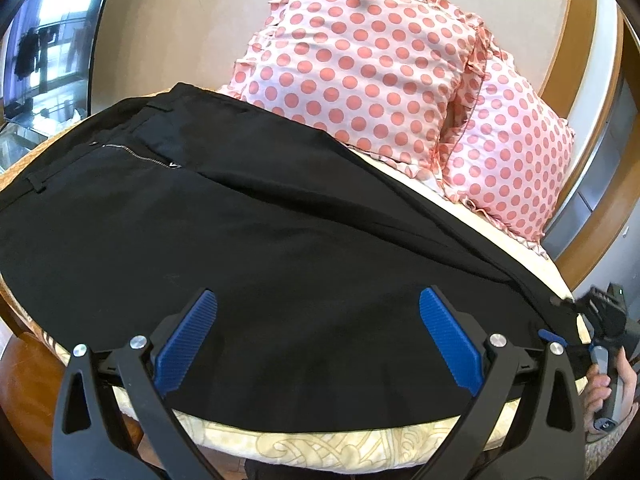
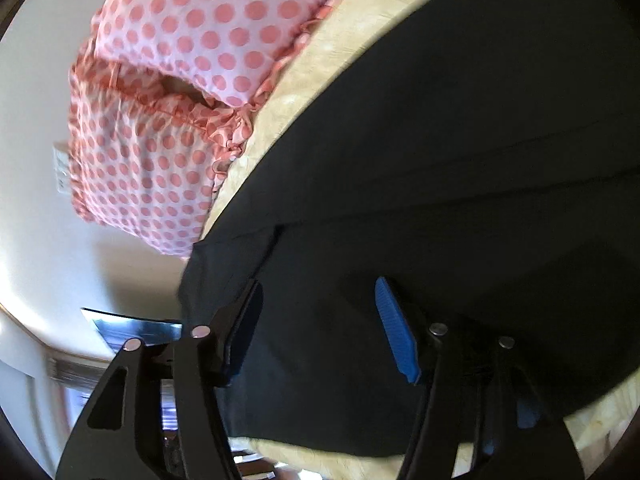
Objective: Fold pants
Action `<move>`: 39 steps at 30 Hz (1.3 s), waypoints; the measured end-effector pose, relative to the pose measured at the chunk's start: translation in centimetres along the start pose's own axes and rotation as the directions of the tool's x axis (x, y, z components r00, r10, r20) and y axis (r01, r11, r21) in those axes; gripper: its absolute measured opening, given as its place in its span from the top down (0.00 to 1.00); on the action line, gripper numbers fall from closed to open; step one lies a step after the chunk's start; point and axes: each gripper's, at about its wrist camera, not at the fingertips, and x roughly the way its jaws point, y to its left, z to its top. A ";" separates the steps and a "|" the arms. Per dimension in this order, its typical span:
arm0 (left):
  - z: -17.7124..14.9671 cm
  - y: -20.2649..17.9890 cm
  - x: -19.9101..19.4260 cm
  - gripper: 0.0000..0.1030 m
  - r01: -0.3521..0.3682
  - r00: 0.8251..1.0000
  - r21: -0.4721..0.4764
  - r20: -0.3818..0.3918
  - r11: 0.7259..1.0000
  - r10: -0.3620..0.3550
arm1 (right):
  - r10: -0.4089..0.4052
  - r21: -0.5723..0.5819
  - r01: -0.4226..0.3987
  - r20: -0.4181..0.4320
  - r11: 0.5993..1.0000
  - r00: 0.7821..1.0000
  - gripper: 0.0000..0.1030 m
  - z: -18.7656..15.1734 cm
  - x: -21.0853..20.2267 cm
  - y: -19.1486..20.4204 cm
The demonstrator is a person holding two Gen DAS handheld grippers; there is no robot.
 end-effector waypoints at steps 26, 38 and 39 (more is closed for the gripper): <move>8.5 4.0 2.7 0.02 0.085 0.995 -0.206 0.062 0.975 -0.074 | -0.031 0.094 -0.039 0.645 0.995 0.764 0.97 1.0 -15.6 -10.6; 21.1 4.0 21.8 0.37 -0.132 0.961 -0.284 -0.270 0.950 0.053 | -0.016 0.117 -0.070 0.604 0.991 0.797 0.97 1.9 -15.7 -11.7; 21.4 4.4 23.2 0.43 -0.158 0.952 -0.298 -0.297 0.941 0.066 | -0.017 0.115 -0.065 0.602 0.991 0.798 0.97 2.2 -15.3 -11.3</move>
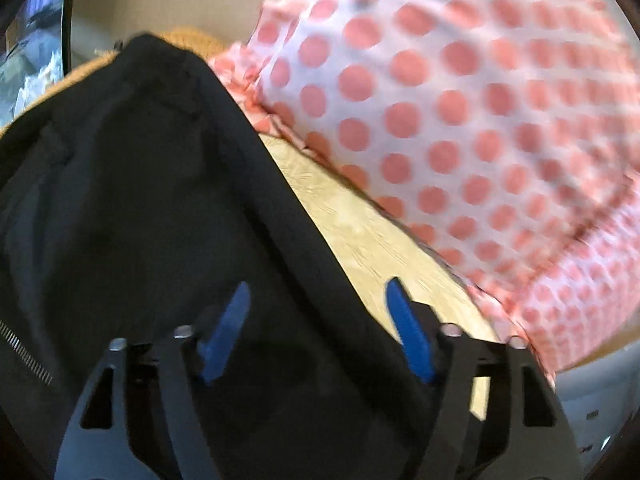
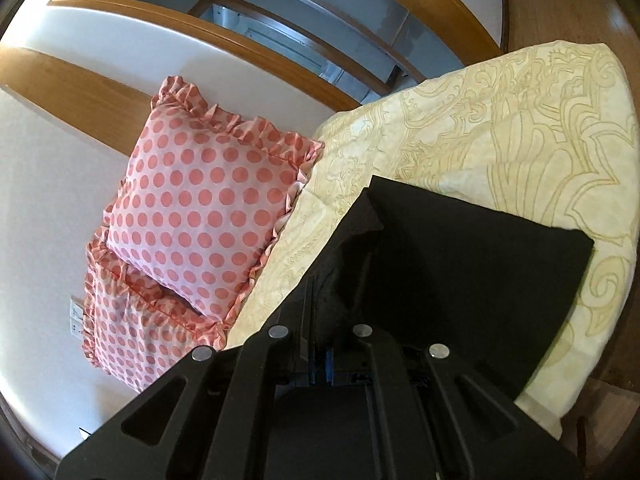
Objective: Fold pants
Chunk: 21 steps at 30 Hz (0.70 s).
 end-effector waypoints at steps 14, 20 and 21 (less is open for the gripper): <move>-12.7 7.8 -19.5 0.91 0.125 0.936 0.054 0.324 0.991 -0.136 | 0.002 -0.054 0.002 0.059 0.999 0.998 0.97 2.3 -2.0 0.2; -24.2 14.4 -19.7 0.93 0.002 0.970 -0.047 0.241 0.999 0.009 | -0.093 -0.024 0.093 0.030 0.995 0.995 0.97 2.0 -1.6 -2.1; -25.0 15.1 -19.4 0.93 0.001 0.971 -0.062 0.239 0.998 0.014 | -0.101 -0.009 0.101 0.016 0.995 0.995 0.97 1.8 -1.3 -2.5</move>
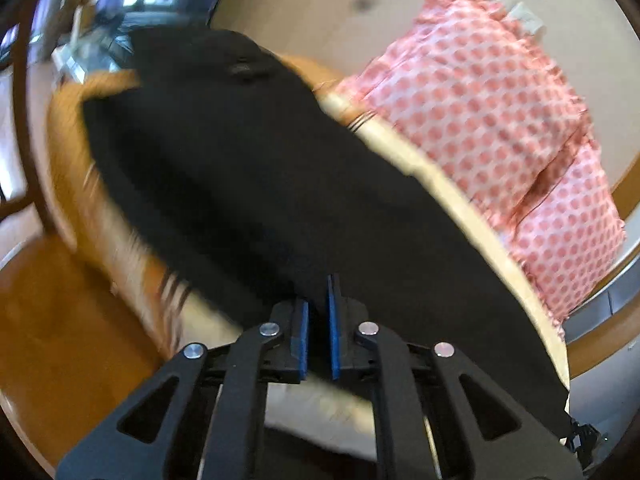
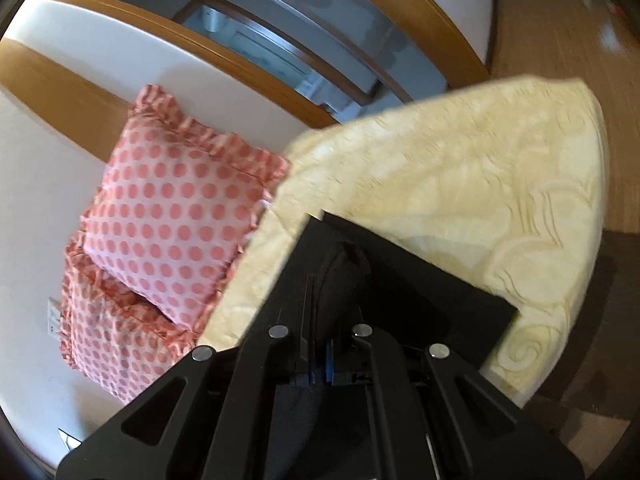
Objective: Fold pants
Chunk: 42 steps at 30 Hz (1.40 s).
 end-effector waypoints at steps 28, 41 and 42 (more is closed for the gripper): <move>-1.2 0.9 -1.6 0.96 0.068 0.998 0.017 0.002 0.998 -0.068 | -0.133 -0.001 0.133 -0.005 0.991 0.991 0.97 -0.5 -1.6 -2.7; -1.1 1.2 -3.6 0.83 0.092 0.995 0.072 0.043 0.993 -0.095 | -0.193 -0.036 0.193 0.008 0.980 0.981 0.93 -0.5 -2.4 -2.4; -0.8 1.2 -4.1 0.78 0.098 0.993 0.080 0.063 0.992 -0.103 | -0.202 -0.019 0.203 0.022 0.979 0.979 0.89 -0.2 -3.1 -2.6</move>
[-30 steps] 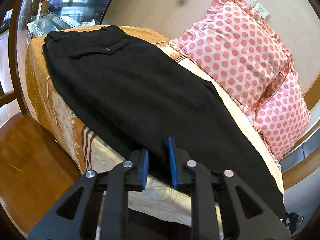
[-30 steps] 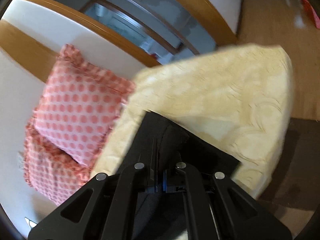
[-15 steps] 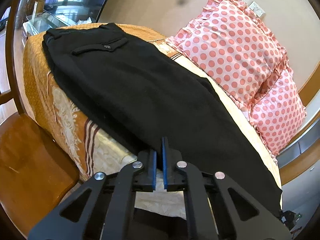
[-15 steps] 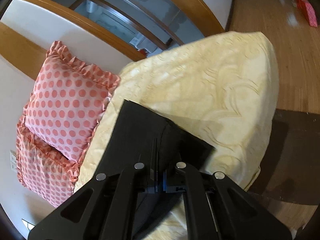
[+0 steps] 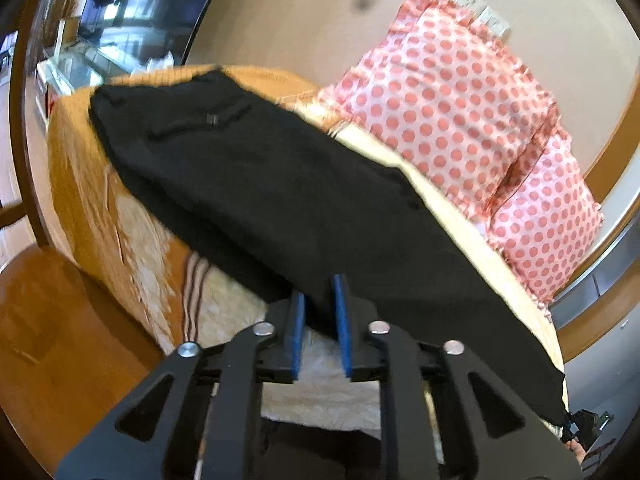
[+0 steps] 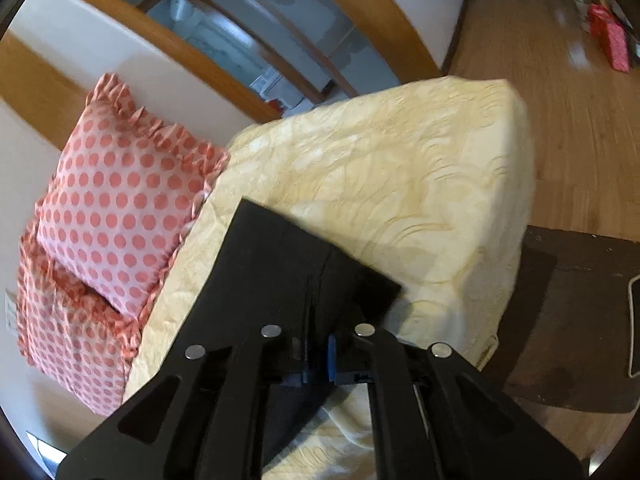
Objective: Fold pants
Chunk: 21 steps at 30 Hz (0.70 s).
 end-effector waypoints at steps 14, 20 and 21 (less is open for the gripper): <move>2.5 -2.1 -2.4 0.34 -0.027 0.972 0.085 0.235 0.996 0.006 | 0.004 0.032 -0.007 0.069 0.999 0.998 0.46 -0.3 -2.7 -1.9; 2.4 -0.2 1.5 0.32 -0.079 0.992 0.066 0.100 0.995 0.072 | 0.028 -0.081 -0.027 0.013 0.996 1.000 0.61 -2.7 -1.4 1.1; 2.2 0.2 2.1 0.32 -0.082 0.994 0.052 0.079 0.995 0.078 | 0.058 -0.070 -0.060 -0.028 0.996 0.998 0.69 -3.4 -0.9 1.3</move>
